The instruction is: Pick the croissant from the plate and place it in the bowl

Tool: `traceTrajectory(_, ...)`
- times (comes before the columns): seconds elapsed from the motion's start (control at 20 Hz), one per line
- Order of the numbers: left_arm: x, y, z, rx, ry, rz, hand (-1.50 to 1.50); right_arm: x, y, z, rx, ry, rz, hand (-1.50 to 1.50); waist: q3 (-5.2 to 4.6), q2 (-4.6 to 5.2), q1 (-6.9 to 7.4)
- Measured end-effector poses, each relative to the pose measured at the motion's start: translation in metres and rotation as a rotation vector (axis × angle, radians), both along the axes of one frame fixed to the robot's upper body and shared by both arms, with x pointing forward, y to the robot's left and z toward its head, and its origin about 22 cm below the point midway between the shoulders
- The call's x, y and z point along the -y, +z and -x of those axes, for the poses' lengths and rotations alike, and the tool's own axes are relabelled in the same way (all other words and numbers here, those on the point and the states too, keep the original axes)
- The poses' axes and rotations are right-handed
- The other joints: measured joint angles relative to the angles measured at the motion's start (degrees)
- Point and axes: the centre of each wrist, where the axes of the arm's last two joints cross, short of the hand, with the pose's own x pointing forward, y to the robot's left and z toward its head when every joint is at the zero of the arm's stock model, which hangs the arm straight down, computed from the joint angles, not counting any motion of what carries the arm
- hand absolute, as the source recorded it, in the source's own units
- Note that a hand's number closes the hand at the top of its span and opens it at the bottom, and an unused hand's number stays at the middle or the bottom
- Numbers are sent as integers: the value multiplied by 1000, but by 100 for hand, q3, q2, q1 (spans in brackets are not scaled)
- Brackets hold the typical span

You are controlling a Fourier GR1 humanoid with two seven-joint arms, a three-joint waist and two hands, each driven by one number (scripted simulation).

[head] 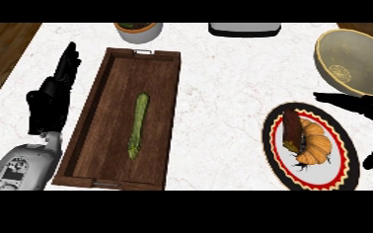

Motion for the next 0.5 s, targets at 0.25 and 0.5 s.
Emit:
traceTrajectory(0.25, -8, -3, 4, -1, 1, -2, 0, -10, -22, -6, -42, 17, 102, -150, -1, -3, -1)
traceTrajectory(0.5, -7, -1, 2, -2, 3, 3, 0, -17, -35, -16, -61, 11, 139, -150, -1, -7, -25)
